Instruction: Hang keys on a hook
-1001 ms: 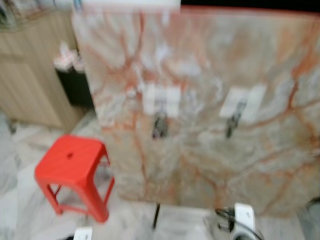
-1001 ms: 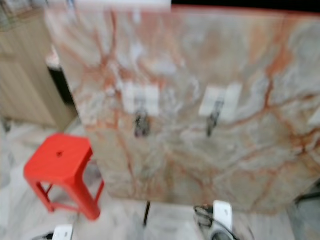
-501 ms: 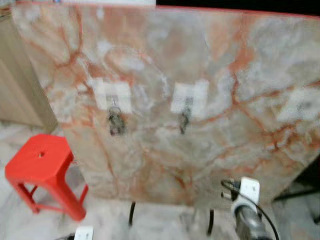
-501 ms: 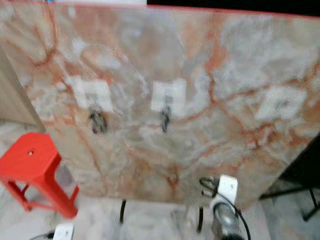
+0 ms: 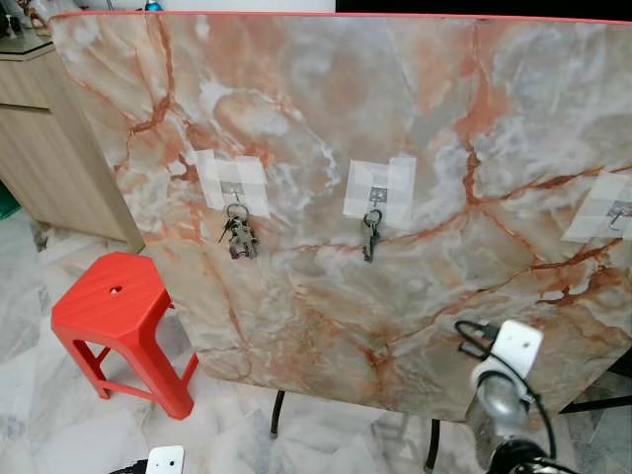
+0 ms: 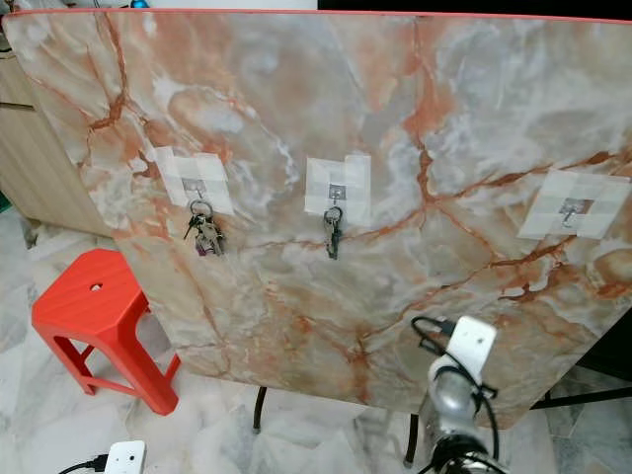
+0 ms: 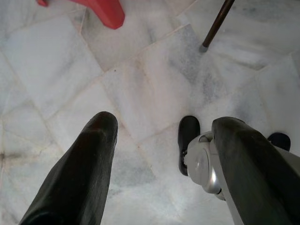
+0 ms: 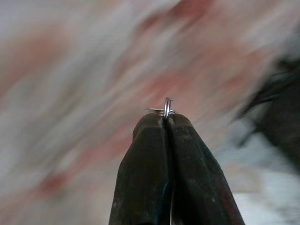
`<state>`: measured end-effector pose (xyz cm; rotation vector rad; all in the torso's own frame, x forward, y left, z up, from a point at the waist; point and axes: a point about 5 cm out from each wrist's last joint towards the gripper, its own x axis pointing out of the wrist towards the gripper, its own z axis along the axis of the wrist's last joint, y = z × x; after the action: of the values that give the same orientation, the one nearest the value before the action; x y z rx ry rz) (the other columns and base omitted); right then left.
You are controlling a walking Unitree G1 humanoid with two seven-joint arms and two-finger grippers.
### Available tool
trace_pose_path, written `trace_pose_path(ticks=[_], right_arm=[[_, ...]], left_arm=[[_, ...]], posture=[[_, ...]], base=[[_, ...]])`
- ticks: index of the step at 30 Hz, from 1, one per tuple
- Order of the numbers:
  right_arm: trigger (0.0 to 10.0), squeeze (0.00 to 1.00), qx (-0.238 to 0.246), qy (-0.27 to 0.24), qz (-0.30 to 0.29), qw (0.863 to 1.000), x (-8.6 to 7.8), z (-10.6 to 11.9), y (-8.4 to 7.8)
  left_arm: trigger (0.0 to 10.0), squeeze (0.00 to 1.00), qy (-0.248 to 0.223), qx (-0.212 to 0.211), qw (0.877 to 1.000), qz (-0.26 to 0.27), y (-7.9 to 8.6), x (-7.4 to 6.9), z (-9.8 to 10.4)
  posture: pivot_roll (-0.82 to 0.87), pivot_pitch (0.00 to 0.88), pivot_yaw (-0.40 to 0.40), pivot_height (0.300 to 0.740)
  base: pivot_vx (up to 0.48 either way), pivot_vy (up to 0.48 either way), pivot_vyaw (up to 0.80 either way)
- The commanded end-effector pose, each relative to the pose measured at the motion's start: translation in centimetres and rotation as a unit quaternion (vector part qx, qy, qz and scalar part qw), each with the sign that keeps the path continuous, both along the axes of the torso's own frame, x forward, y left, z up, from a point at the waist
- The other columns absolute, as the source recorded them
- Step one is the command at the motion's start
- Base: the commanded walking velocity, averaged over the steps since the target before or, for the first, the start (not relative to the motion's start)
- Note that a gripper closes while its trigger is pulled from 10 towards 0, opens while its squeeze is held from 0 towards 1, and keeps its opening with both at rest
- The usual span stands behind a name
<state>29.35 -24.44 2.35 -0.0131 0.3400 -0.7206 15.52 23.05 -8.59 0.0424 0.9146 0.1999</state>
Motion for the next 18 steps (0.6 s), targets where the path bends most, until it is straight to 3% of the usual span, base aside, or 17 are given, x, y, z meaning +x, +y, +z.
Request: trace_pose_path(ticks=[1,6,11,18], right_arm=[[10.0,0.00,-0.035,-0.027,-0.042,0.998,0.7,1.7,-0.9],[10.0,0.00,-0.099,-0.045,-0.065,0.992,1.3,3.4,-1.3],[10.0,0.00,-0.191,-0.090,-0.061,0.976,2.4,6.0,-0.7],[10.0,0.00,-0.225,-0.110,-0.049,0.967,3.1,7.2,-0.1]], left_arm=[[10.0,0.00,0.007,0.001,1.000,0.005,0.2,-0.4,-0.1],[10.0,0.00,0.007,0.000,1.000,0.005,0.2,-0.4,-0.1],[10.0,0.00,0.006,0.000,1.000,0.007,0.3,-0.3,-0.1],[10.0,0.00,0.006,0.000,1.000,0.006,0.3,-0.4,-0.1]], posture=[[0.01,0.000,-0.003,0.737],[0.02,0.000,-0.006,0.737],[0.02,0.000,-0.004,0.737],[0.02,0.000,-0.006,0.737]], base=[[0.000,0.000,0.00],[0.000,0.000,0.00],[0.000,0.000,0.00],[0.000,0.000,0.00]])
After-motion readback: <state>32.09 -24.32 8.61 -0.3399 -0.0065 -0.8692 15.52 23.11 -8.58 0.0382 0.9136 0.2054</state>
